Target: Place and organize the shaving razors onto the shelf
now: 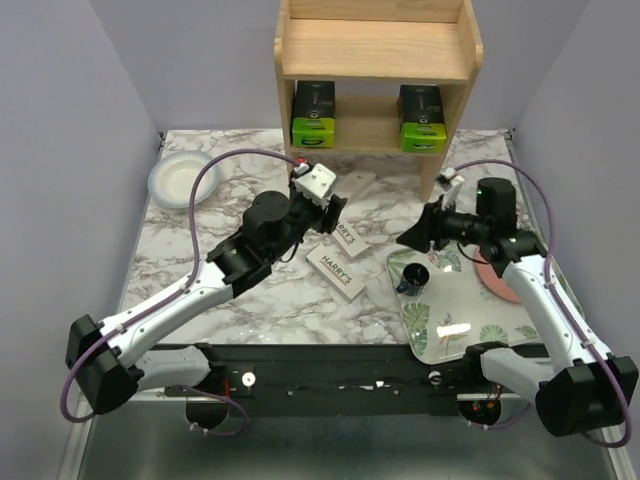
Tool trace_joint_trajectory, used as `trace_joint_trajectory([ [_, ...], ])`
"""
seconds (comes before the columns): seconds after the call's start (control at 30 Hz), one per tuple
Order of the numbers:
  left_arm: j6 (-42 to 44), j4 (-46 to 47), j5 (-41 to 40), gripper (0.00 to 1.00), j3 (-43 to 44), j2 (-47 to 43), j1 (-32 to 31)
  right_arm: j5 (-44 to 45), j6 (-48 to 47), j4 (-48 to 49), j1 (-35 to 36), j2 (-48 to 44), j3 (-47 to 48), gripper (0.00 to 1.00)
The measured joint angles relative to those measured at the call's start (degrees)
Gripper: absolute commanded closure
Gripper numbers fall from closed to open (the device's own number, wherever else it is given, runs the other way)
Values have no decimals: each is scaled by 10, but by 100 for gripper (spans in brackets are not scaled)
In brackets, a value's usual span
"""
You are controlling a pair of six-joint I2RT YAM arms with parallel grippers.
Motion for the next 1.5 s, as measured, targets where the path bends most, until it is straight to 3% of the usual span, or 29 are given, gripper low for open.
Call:
trace_joint_trajectory([
  [0.17, 2, -137, 38, 20, -63, -99, 25, 32, -71, -35, 174, 44, 37, 32],
  [0.47, -4, -199, 116, 16, -113, -174, 183, 152, -102, -54, 319, 275, 153, 28],
  [0.7, -38, -195, 137, 16, -118, -275, 310, 236, -111, -71, 379, 375, 181, 23],
  [0.87, -61, -197, 144, 16, -139, -330, 366, 299, -118, -75, 408, 387, 182, 21],
  [1.07, -96, -198, 155, 16, -151, -335, 409, 343, -123, -75, 427, 419, 180, 20],
  [1.2, -110, -197, 159, 16, -152, -323, 415, 353, -126, -75, 427, 429, 174, 26],
  [1.33, -119, -185, 164, 16, -153, -312, 415, 354, -136, -75, 427, 429, 172, 45],
  [1.5, -122, -177, 206, 14, -163, -303, 415, 336, -189, -79, 432, 429, 179, 50],
])
